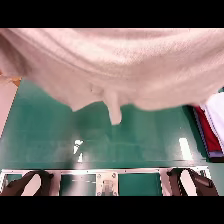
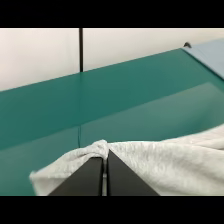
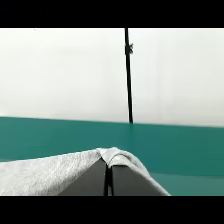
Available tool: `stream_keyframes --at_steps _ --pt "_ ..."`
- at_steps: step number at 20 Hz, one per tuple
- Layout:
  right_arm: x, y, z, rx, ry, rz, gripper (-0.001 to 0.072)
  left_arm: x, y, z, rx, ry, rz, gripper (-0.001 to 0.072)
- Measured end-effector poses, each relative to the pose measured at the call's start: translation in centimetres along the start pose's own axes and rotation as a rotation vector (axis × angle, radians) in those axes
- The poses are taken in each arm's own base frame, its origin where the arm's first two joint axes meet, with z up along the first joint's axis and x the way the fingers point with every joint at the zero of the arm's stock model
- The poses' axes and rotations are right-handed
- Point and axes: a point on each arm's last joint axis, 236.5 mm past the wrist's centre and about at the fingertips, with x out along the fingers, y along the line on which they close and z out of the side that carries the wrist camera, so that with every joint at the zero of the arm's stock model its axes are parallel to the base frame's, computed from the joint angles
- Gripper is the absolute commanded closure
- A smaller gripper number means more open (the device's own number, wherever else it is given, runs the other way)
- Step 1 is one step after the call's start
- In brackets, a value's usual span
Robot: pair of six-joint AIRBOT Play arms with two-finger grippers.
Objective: Fold the shirts.
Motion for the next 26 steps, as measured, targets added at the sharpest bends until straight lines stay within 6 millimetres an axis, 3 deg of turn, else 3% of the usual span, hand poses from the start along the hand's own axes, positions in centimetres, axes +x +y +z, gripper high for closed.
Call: stream_keyframes --at_steps 3,5,7,9,11,12,14,16,18,22,24,26 --pt "4.5 -2.0 -5.7 0.131 0.140 0.066 0.0699 3.8 2.8 -4.3 -0.130 0.119 -0.042 0.0684" --pt "8.7 -3.9 -12.0 0.246 0.273 0.105 0.0698 7.8 4.3 -9.3 -0.248 0.222 -0.109 0.0684" --pt "12.6 -5.2 -20.1 0.357 0.423 0.130 0.0698 12.6 4.8 -16.0 -0.358 0.326 -0.177 0.0684" --pt "15.6 -5.9 -28.5 0.438 0.563 0.125 0.0698 17.1 4.1 -23.7 -0.453 0.436 -0.216 0.0684" --pt "17.5 -6.3 -35.3 0.497 0.675 0.101 0.0679 19.9 2.5 -31.1 -0.523 0.554 -0.234 0.0684" --pt "18.1 -6.7 -38.4 0.519 0.730 0.080 0.0596 20.7 1.5 -34.2 -0.551 0.614 -0.243 0.0684" --pt "18.9 -7.4 -42.4 0.549 0.797 0.048 0.0482 21.1 -0.3 -38.7 -0.588 0.714 -0.269 0.0684" --pt "19.3 -8.5 -43.7 0.562 0.819 0.025 0.0473 20.8 -1.5 -41.2 -0.610 0.785 -0.295 0.0684" --pt "19.2 -10.4 -42.7 0.573 0.812 0.004 0.0473 20.0 -2.9 -42.6 -0.624 0.849 -0.337 0.0684" --pt "15.5 -13.9 -39.7 0.657 0.811 -0.062 0.0492 18.5 -4.5 -43.8 -0.638 0.928 -0.397 0.0684" --pt "12.5 -13.8 -40.2 0.703 0.846 -0.097 0.0303 18.3 -4.8 -44.0 -0.639 0.941 -0.407 0.0684" --pt "9.6 -12.1 -42.6 0.777 0.909 -0.121 0.0286 18.2 -4.9 -44.1 -0.640 0.945 -0.410 0.0684"
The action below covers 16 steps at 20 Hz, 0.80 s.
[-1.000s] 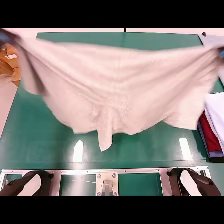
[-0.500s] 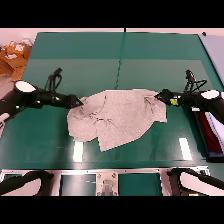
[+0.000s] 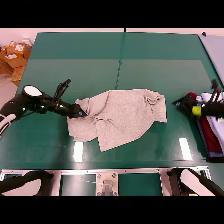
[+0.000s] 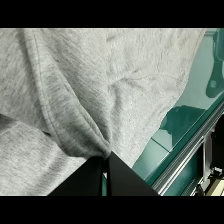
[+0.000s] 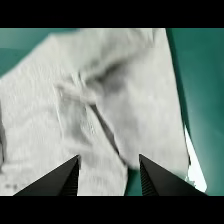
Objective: Fold the shirts.
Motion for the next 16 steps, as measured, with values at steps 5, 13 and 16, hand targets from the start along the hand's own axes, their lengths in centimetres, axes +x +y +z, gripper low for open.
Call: stream_keyframes --at_steps 5,13,16 --pt "5.4 -1.5 -12.3 0.139 0.219 -0.003 0.0286 0.1 0.0 0.0 0.000 0.002 0.000 0.0684" --pt "10.2 1.6 -18.6 0.141 0.284 0.042 0.0469 0.1 0.4 0.6 0.002 -0.025 0.016 0.0684" --pt "11.2 2.8 -18.5 0.094 0.281 0.045 0.0699 0.0 0.5 0.8 0.007 -0.033 0.022 0.0685"
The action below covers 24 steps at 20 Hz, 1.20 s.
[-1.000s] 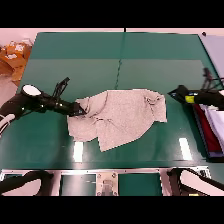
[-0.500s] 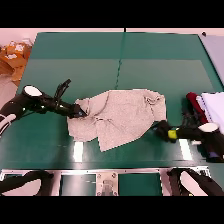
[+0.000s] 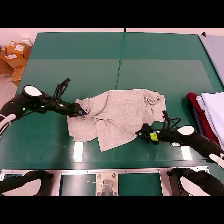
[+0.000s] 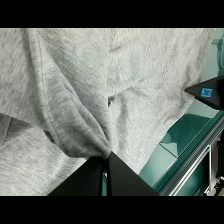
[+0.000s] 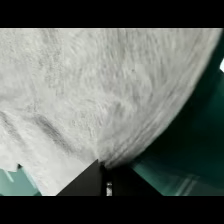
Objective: Fold the shirts.
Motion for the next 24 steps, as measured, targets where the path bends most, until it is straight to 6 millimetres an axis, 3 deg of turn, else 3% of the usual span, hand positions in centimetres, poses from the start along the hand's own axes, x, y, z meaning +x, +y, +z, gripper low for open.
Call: stream_keyframes --at_steps 2,3,4,6,7,9,11,14,16,17,20,22,24 --pt "-0.2 1.9 1.1 -0.072 -0.021 0.021 0.0700 -0.4 0.0 0.4 0.031 -0.007 0.017 0.0686" --pt "-0.8 3.7 1.7 -0.113 -0.022 0.053 0.0700 -1.1 -0.3 1.1 0.062 -0.020 0.034 0.0686" --pt "-1.8 5.6 2.1 -0.165 -0.017 0.083 0.0701 -2.1 -0.9 1.7 0.098 -0.034 0.050 0.0686" --pt "-5.7 10.9 4.6 -0.288 -0.080 0.162 0.0700 -5.5 -3.7 4.1 0.207 -0.113 0.087 0.0686" --pt "-8.7 13.9 5.9 -0.364 -0.131 0.200 0.0700 -8.0 -5.9 5.4 0.282 -0.168 0.108 0.0685" --pt "-16.8 20.1 8.0 -0.518 -0.299 0.271 0.0700 -13.8 -11.5 7.7 0.432 -0.314 0.140 0.0685" --pt "-26.8 25.8 8.5 -0.668 -0.532 0.320 0.0700 -20.4 -18.0 8.6 0.585 -0.479 0.172 0.0685" --pt "-41.2 31.8 4.6 -0.861 -0.893 0.344 0.0700 -29.1 -27.1 6.6 0.788 -0.682 0.203 0.0685" --pt "-47.9 34.1 0.4 -0.955 -1.089 0.333 0.0699 -33.8 -32.0 4.1 0.896 -0.790 0.229 0.0685" --pt "-50.3 34.9 -1.6 -0.990 -1.169 0.322 0.0700 -35.5 -33.6 2.9 0.937 -0.831 0.247 0.0684" --pt "-54.6 36.2 -5.9 -1.039 -1.331 0.290 0.0700 -39.1 -35.6 0.6 0.997 -0.917 0.338 0.0684" --pt "-55.5 36.0 -5.9 -1.022 -1.371 0.256 0.0699 -40.0 -35.1 0.7 0.989 -0.931 0.394 0.0684" --pt "-54.7 35.5 -4.6 -0.984 -1.339 0.255 0.0700 -39.4 -33.2 2.2 0.946 -0.908 0.427 0.0684"
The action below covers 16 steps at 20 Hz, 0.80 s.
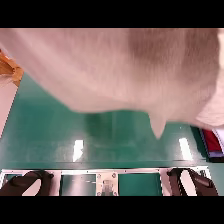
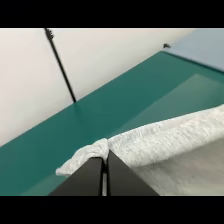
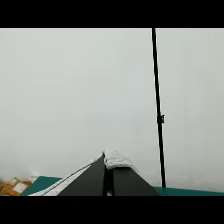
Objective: Fold the shirts.
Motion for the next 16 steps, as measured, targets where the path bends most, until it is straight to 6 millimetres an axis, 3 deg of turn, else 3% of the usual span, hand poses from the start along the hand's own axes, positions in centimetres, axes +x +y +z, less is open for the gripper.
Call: stream_keyframes --at_steps 2,4,6,8,11,13,15,16 --pt "2.2 -2.9 -3.3 0.081 0.089 -0.022 0.0699 3.4 1.8 -2.6 -0.050 0.074 0.002 0.0684" --pt "4.9 -6.4 -8.5 0.186 0.208 -0.032 0.0700 8.3 3.5 -6.9 -0.131 0.186 -0.026 0.0684" --pt "7.9 -10.5 -15.8 0.303 0.354 -0.048 0.0699 14.0 4.6 -12.6 -0.233 0.319 -0.081 0.0684" --pt "10.4 -14.7 -24.5 0.417 0.500 -0.083 0.0700 20.2 5.2 -19.8 -0.359 0.460 -0.145 0.0684" --pt "12.9 -18.8 -36.7 0.548 0.689 -0.134 0.0699 28.1 4.9 -30.5 -0.546 0.609 -0.229 0.0684" --pt "14.2 -20.8 -43.5 0.617 0.785 -0.167 0.0699 32.0 3.5 -35.5 -0.638 0.652 -0.275 0.0684" --pt "15.0 -22.3 -48.8 0.660 0.862 -0.197 0.0698 34.9 2.5 -39.6 -0.702 0.673 -0.281 0.0682" --pt "15.6 -23.1 -50.3 0.677 0.875 -0.210 0.0660 36.1 2.5 -41.0 -0.727 0.667 -0.266 0.0487"
